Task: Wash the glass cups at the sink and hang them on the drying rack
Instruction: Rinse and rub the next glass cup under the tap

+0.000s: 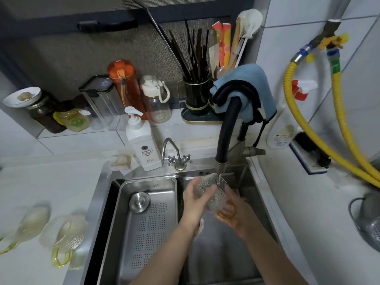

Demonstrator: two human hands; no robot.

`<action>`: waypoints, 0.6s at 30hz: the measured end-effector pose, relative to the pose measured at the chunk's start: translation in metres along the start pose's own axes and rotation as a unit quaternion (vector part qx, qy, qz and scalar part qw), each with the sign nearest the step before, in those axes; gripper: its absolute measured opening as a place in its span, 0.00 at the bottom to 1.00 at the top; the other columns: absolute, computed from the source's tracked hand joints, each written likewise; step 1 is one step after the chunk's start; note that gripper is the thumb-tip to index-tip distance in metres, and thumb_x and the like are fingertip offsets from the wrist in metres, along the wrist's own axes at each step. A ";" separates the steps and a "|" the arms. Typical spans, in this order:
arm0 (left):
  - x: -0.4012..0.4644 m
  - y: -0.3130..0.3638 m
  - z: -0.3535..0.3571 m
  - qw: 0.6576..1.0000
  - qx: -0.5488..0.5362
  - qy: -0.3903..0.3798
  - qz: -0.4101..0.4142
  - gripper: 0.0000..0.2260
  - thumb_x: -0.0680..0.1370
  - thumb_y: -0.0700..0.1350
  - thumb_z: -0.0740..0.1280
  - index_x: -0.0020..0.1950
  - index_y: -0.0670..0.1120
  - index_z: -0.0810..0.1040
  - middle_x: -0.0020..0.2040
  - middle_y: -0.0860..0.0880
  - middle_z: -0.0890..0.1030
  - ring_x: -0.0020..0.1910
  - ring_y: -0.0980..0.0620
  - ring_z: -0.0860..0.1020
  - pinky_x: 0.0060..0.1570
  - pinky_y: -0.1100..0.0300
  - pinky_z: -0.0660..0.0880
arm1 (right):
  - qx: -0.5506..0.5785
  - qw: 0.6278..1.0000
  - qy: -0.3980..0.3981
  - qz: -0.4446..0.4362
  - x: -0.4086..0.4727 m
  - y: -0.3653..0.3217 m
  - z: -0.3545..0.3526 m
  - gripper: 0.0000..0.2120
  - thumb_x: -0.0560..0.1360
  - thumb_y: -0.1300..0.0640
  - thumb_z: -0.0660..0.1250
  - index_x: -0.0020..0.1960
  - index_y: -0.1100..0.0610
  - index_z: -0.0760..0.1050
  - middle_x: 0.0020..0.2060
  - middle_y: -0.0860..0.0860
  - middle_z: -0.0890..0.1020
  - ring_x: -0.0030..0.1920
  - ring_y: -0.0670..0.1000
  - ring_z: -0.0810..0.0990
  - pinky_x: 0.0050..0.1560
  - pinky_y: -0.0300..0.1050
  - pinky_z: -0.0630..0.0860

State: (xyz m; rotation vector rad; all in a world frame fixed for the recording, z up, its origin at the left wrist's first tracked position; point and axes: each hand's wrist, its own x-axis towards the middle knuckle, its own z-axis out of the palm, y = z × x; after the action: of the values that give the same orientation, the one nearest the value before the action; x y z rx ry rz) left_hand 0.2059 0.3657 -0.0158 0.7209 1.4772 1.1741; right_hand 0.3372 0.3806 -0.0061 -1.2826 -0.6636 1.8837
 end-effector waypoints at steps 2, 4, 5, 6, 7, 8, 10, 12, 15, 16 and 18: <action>0.000 -0.002 0.007 0.999 -0.018 -0.031 -0.009 0.40 0.58 0.59 0.82 0.66 0.64 0.67 0.70 0.49 0.69 0.66 0.50 0.73 0.62 0.53 0.75 | 0.033 0.999 0.007 0.021 0.000 0.006 -0.003 0.16 0.77 0.47 0.63 0.54 0.57 0.80 0.45 0.57 0.86 0.44 0.55 0.86 0.51 0.54 0.79; 0.002 -0.001 0.017 0.999 0.041 -0.036 0.000 0.46 0.63 0.53 0.81 0.74 0.58 0.59 0.71 0.51 0.63 0.68 0.52 0.68 0.65 0.55 0.72 | 0.060 0.998 0.011 0.034 0.003 0.008 -0.011 0.16 0.77 0.45 0.62 0.56 0.55 0.79 0.46 0.56 0.86 0.47 0.56 0.85 0.48 0.52 0.79; 0.003 0.001 0.021 0.996 0.083 -0.028 0.001 0.48 0.63 0.54 0.81 0.76 0.55 0.56 0.69 0.53 0.62 0.68 0.53 0.66 0.67 0.54 0.69 | 0.050 0.998 0.012 0.033 0.006 0.009 -0.017 0.15 0.78 0.46 0.62 0.56 0.54 0.79 0.45 0.55 0.86 0.47 0.55 0.85 0.47 0.51 0.80; 0.004 0.003 0.026 0.993 0.115 -0.013 0.007 0.50 0.61 0.58 0.80 0.76 0.53 0.57 0.68 0.53 0.64 0.68 0.52 0.67 0.68 0.52 0.69 | 0.035 0.999 0.012 0.031 0.006 0.007 -0.021 0.13 0.79 0.48 0.62 0.56 0.54 0.78 0.44 0.54 0.87 0.47 0.55 0.85 0.47 0.51 0.80; 0.005 0.005 0.030 0.991 0.136 0.006 0.018 0.50 0.57 0.63 0.80 0.73 0.53 0.61 0.67 0.52 0.68 0.67 0.50 0.70 0.67 0.50 0.70 | 0.020 0.999 0.016 0.029 0.009 0.007 -0.027 0.11 0.79 0.51 0.62 0.56 0.56 0.78 0.42 0.54 0.86 0.46 0.55 0.84 0.48 0.51 0.80; 0.007 0.007 0.033 0.985 0.165 0.027 0.031 0.48 0.55 0.66 0.79 0.69 0.53 0.65 0.65 0.50 0.72 0.65 0.49 0.73 0.65 0.49 0.73 | 0.009 0.999 0.026 0.029 0.008 0.004 -0.032 0.11 0.79 0.54 0.63 0.57 0.59 0.77 0.42 0.55 0.85 0.44 0.55 0.83 0.49 0.51 0.79; 0.010 0.011 0.038 0.968 0.241 0.039 0.062 0.45 0.55 0.68 0.78 0.66 0.52 0.68 0.61 0.52 0.73 0.62 0.51 0.72 0.65 0.52 0.72 | -0.013 0.999 0.037 0.015 0.014 -0.003 -0.044 0.16 0.75 0.56 0.69 0.59 0.64 0.76 0.39 0.53 0.84 0.39 0.52 0.83 0.45 0.48 0.80; 0.009 0.015 0.040 0.952 0.290 0.029 0.092 0.41 0.61 0.66 0.76 0.68 0.53 0.67 0.60 0.54 0.68 0.62 0.55 0.65 0.67 0.57 0.66 | -0.050 0.998 0.029 -0.012 0.018 -0.015 -0.052 0.16 0.69 0.59 0.75 0.53 0.64 0.78 0.35 0.53 0.84 0.33 0.51 0.82 0.33 0.42 0.80; 0.009 0.018 0.041 0.936 0.328 0.032 0.124 0.36 0.62 0.67 0.74 0.65 0.54 0.70 0.55 0.54 0.68 0.60 0.54 0.65 0.64 0.57 0.67 | -0.129 0.986 0.082 -0.068 0.027 -0.032 -0.060 0.06 0.77 0.63 0.66 0.52 0.64 0.77 0.40 0.57 0.82 0.40 0.56 0.81 0.41 0.45 0.79; 0.010 0.019 0.041 0.936 0.329 0.026 0.124 0.34 0.62 0.68 0.74 0.63 0.55 0.71 0.54 0.54 0.69 0.59 0.54 0.67 0.63 0.56 0.69 | -0.151 0.979 0.105 -0.088 0.034 -0.037 -0.064 0.08 0.78 0.63 0.65 0.55 0.65 0.76 0.44 0.58 0.82 0.44 0.57 0.81 0.45 0.48 0.79; 0.011 0.021 0.041 0.942 0.315 0.024 0.114 0.33 0.62 0.68 0.74 0.61 0.54 0.72 0.54 0.55 0.72 0.58 0.53 0.71 0.61 0.54 0.72 | -0.159 0.971 0.132 -0.122 0.046 -0.050 -0.069 0.12 0.78 0.62 0.65 0.60 0.65 0.73 0.51 0.58 0.80 0.49 0.57 0.80 0.50 0.49 0.79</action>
State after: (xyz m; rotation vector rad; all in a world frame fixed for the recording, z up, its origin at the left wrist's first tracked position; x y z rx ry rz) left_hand 0.2394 0.3949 0.0018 1.3340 1.8698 0.8780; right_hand 0.4063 0.4476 -0.0180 -1.5418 -0.9591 1.4140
